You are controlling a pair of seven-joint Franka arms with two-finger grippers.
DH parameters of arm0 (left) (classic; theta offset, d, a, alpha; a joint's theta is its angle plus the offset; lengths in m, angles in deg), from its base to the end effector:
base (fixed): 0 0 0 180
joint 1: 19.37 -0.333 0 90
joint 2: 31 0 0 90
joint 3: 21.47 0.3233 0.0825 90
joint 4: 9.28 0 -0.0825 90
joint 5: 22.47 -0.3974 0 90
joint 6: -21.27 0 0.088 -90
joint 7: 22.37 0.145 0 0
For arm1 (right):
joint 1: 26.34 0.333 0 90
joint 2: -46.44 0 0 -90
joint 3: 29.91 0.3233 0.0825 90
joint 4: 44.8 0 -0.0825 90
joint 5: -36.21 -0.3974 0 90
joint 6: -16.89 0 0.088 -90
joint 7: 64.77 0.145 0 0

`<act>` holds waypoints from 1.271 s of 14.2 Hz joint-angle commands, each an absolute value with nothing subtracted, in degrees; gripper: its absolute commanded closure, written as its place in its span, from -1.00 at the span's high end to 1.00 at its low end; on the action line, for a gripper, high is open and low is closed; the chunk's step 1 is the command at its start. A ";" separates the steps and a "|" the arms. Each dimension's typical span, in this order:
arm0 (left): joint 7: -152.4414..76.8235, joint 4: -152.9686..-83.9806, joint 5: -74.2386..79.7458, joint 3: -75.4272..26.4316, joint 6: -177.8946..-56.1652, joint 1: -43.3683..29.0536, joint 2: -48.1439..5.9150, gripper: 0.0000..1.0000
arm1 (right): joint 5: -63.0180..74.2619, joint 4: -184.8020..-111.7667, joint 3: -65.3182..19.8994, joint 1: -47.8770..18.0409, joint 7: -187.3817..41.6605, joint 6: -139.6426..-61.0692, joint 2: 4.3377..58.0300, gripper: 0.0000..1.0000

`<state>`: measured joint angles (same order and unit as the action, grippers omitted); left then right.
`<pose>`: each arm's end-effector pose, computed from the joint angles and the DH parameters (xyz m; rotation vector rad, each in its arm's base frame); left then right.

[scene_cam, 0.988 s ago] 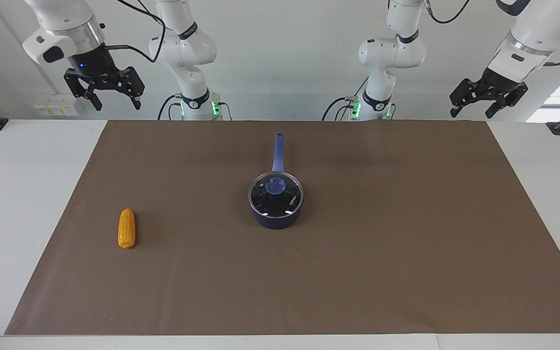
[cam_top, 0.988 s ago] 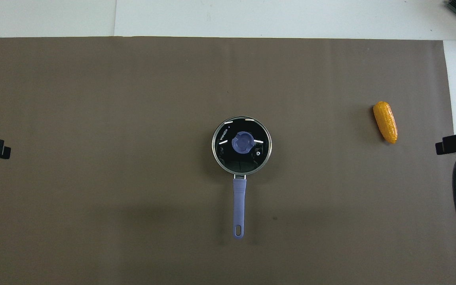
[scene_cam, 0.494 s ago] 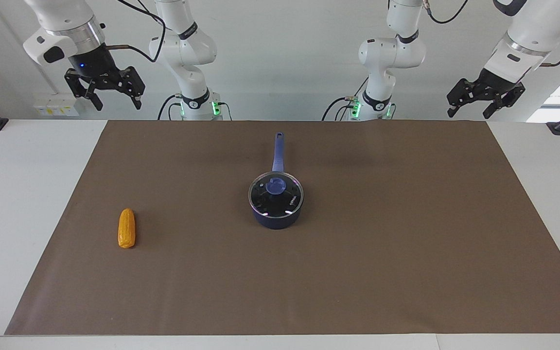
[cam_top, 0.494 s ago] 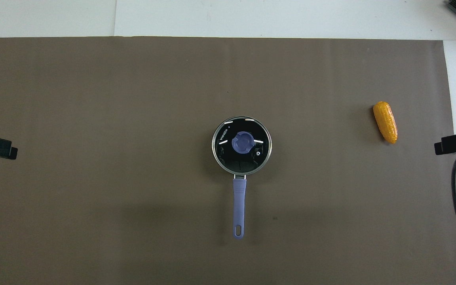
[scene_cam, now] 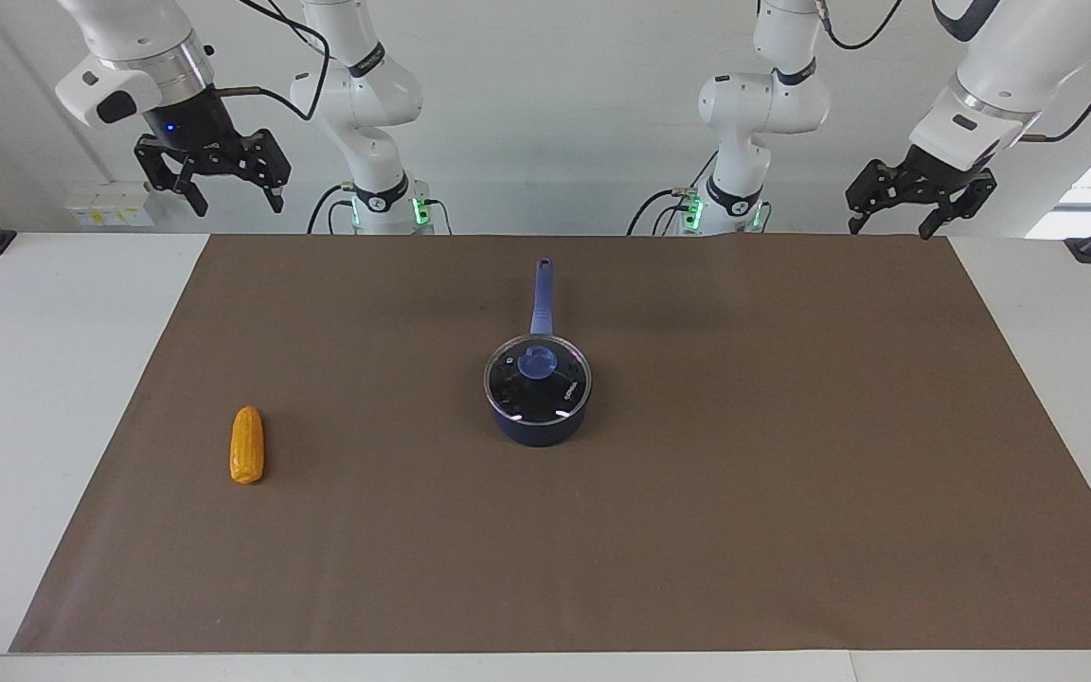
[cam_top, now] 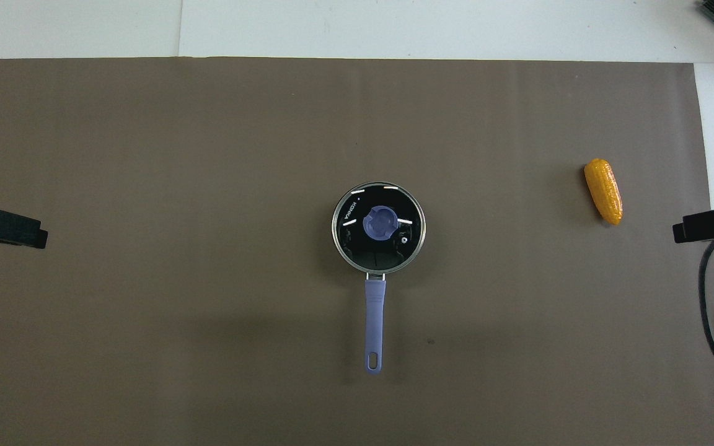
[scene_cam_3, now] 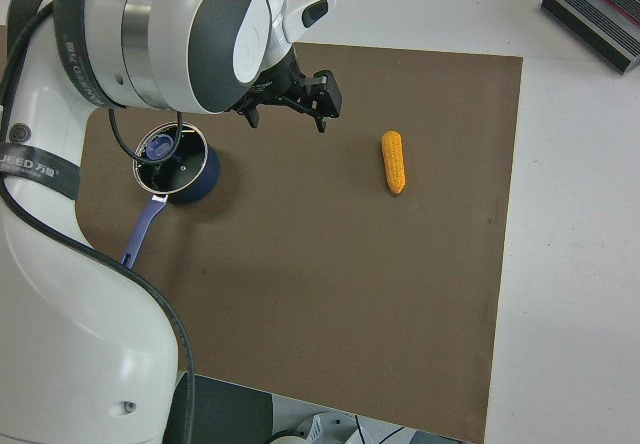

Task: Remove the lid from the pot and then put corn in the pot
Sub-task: 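Move the left gripper to the lid knob while the right gripper reaches the corn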

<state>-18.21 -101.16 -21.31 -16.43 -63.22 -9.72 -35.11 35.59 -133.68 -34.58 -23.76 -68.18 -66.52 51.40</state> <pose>0.5308 -0.0443 0.6094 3.1047 -0.2408 -0.0898 0.5271 -0.0196 0.6404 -3.1231 -0.0384 0.0130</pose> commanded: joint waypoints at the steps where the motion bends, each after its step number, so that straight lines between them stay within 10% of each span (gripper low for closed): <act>1: -18.32 -102.09 -21.59 -15.76 -65.30 -7.34 -34.34 1.00 | 35.42 -134.27 -34.39 -24.15 -68.73 -66.34 52.15 1.00; 18: -38.00 -101.47 -21.51 -15.76 -77.26 9.27 -22.74 1.00 | 37.35 -139.71 -35.89 -24.93 -69.87 -69.84 54.26 1.00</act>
<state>-34.76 -101.52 -21.29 -16.63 -75.51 6.96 -24.07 36.05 -135.13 -35.97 -24.29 -68.24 -66.82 52.04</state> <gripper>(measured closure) 0.000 0.000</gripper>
